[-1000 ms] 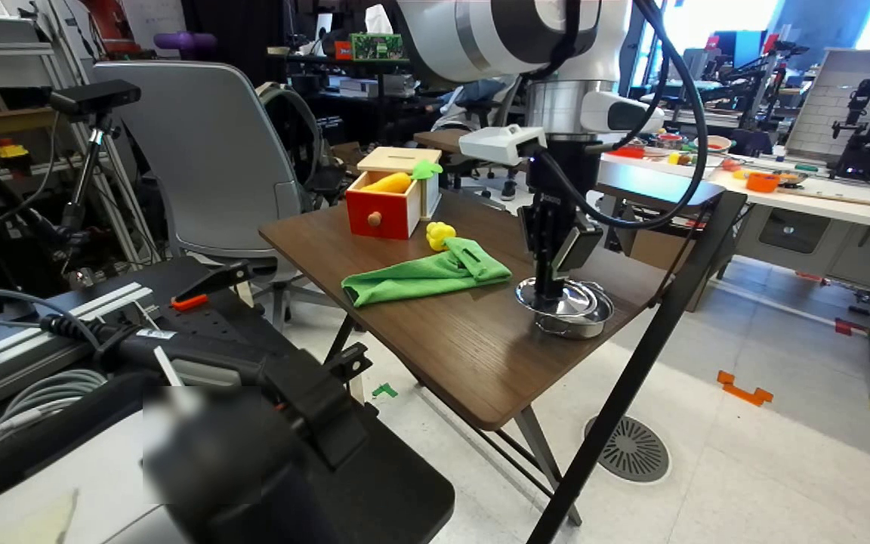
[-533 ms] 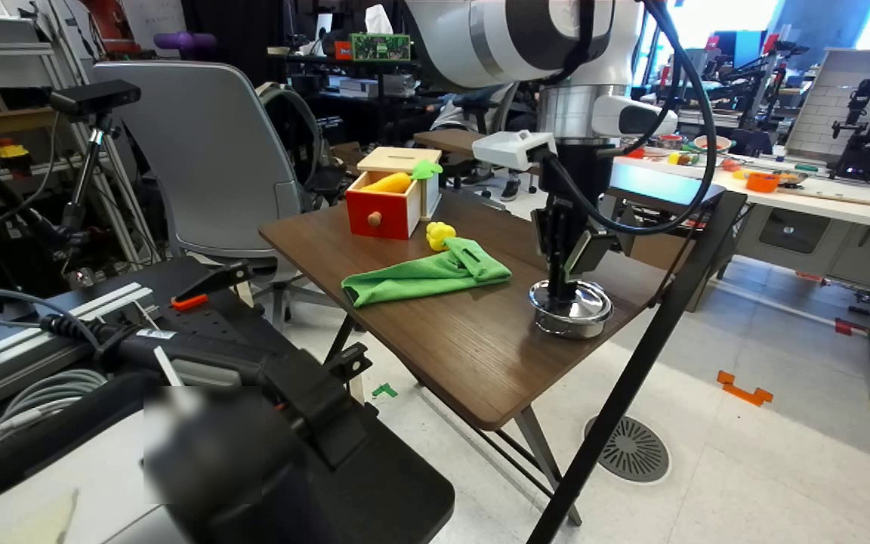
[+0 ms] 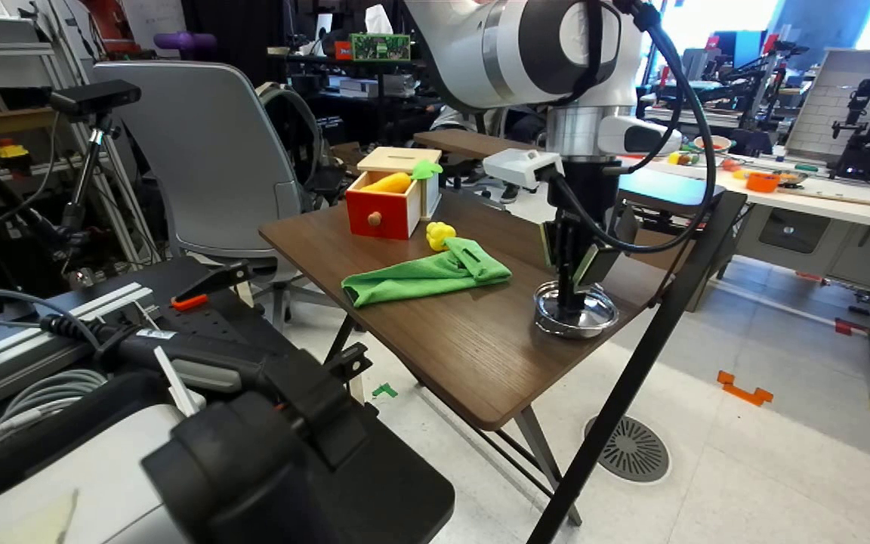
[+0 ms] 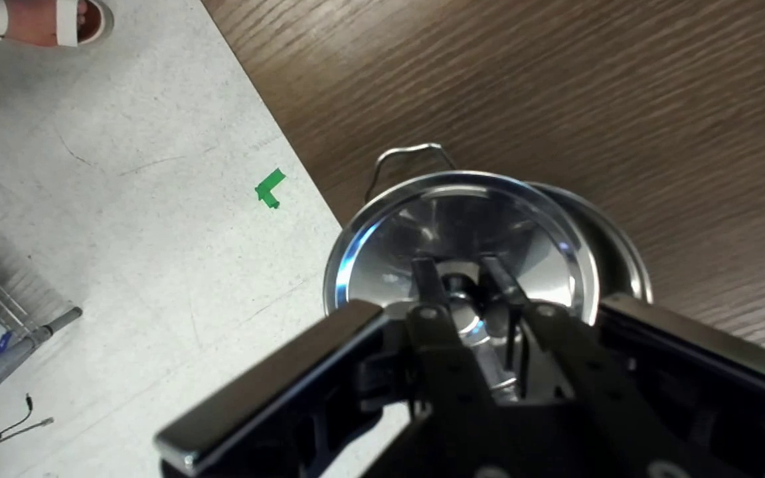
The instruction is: Use the lid to cover the pot
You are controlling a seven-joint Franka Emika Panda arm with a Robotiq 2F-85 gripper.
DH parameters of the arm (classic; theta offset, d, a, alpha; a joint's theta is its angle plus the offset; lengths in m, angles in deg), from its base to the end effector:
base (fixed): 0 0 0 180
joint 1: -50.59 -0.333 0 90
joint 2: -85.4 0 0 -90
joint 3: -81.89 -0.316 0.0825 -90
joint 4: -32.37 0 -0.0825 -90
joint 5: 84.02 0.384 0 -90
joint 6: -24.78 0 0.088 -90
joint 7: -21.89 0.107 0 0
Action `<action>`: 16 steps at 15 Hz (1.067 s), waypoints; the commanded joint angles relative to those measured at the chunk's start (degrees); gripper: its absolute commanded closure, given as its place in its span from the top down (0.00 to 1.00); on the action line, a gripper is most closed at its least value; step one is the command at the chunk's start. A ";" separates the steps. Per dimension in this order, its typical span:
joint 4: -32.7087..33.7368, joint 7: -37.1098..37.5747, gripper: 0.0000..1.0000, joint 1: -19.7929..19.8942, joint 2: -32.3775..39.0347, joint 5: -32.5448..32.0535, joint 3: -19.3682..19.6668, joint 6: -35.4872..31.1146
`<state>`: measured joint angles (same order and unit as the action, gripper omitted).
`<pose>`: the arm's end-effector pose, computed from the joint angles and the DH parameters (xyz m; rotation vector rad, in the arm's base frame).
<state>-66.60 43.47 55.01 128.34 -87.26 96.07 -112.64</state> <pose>0.6297 -0.1990 0.1560 2.8019 -0.8653 -0.0800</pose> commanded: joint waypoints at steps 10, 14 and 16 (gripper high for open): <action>3.59 0.16 0.05 0.08 1.36 0.70 -0.34 -0.47; 3.29 -0.10 0.05 0.05 1.19 0.90 -0.76 -0.70; 3.23 -0.21 0.05 0.09 1.17 1.10 -1.08 -0.67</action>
<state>-63.87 43.67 54.89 129.34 -87.04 95.56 -112.64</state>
